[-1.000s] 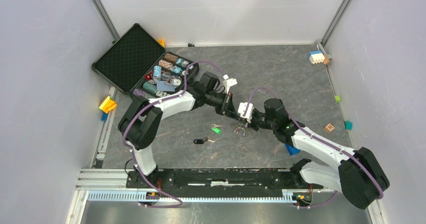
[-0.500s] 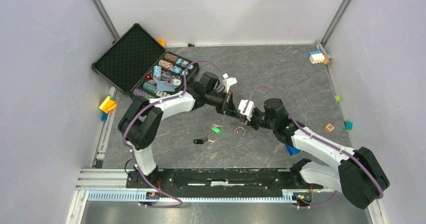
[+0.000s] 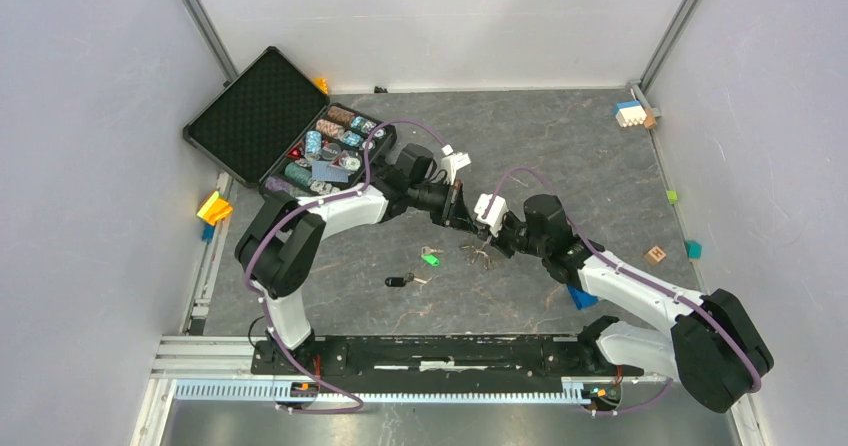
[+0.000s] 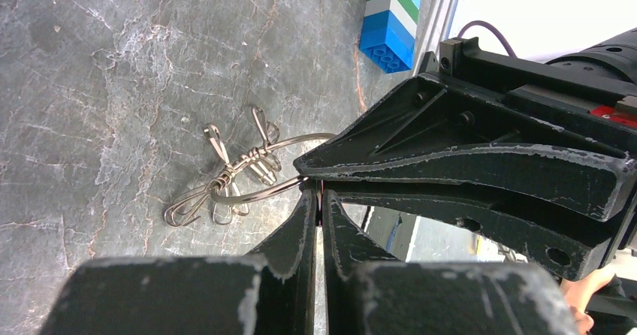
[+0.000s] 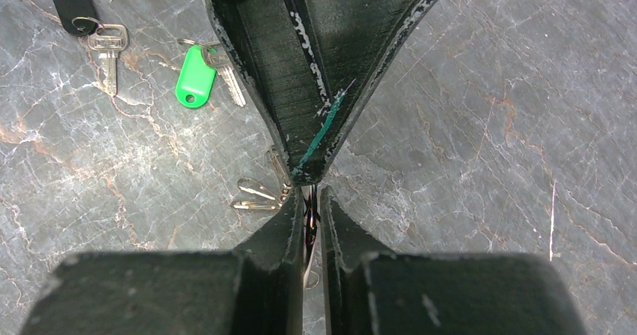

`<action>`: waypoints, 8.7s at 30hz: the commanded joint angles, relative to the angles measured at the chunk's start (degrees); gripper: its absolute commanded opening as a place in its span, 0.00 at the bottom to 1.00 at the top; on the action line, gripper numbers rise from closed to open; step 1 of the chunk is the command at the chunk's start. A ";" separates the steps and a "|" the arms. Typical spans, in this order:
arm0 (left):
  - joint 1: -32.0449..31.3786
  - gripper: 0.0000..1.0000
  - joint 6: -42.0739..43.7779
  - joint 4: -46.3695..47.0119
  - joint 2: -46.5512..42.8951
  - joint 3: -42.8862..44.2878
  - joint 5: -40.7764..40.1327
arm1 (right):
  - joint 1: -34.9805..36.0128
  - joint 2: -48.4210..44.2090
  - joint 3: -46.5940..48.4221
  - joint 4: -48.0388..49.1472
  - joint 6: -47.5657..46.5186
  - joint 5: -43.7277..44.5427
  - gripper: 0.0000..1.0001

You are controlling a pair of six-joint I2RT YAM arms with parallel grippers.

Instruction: Put the keys on the keyring

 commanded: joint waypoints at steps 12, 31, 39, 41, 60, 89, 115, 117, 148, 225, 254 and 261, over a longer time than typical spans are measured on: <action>0.40 0.38 2.75 -0.28 -4.83 -0.42 2.05 | -0.12 -0.60 1.90 1.74 -2.79 1.83 0.00; 0.16 0.37 7.59 -0.72 -5.17 0.62 -3.14 | 0.44 -1.48 1.98 1.26 -3.26 -2.36 0.00; -0.65 0.31 7.17 -1.78 -4.38 0.83 -3.48 | 0.50 -1.39 2.07 1.30 -3.13 -2.50 0.00; -0.83 0.30 6.85 -1.78 -3.95 0.74 -3.08 | 0.49 -1.40 2.09 1.30 -3.16 -2.53 0.00; -2.21 0.22 6.75 -4.53 -2.34 2.66 -2.97 | 0.46 -1.23 2.17 1.11 -3.32 -3.13 0.00; -2.15 0.13 7.94 -6.50 -2.67 2.90 -3.69 | 0.48 -1.04 2.41 0.51 -3.78 -5.19 0.00; 1.83 0.02 -12.05 -7.86 -5.23 4.01 1.51 | 0.25 -8.55 3.20 -4.13 -14.44 -7.29 0.43; 1.81 0.02 -13.33 -7.17 -5.49 3.74 1.79 | 0.30 -7.82 3.59 -4.15 -13.70 -8.13 0.40; 1.28 0.02 -15.24 -3.74 -6.54 0.66 2.74 | -0.14 -4.20 4.27 0.68 -6.79 -6.51 0.28; 1.19 0.02 -14.81 -2.86 -7.58 -0.40 2.04 | -2.46 -5.38 2.95 -0.68 -7.77 -10.33 0.29; 1.11 0.02 -16.32 0.21 -7.70 -1.60 2.05 | -2.57 -4.57 2.60 3.54 -2.43 -3.20 0.00; 1.06 0.02 -16.32 0.95 -8.07 -2.16 1.44 | -2.62 -4.16 2.49 3.63 -2.07 -1.32 0.00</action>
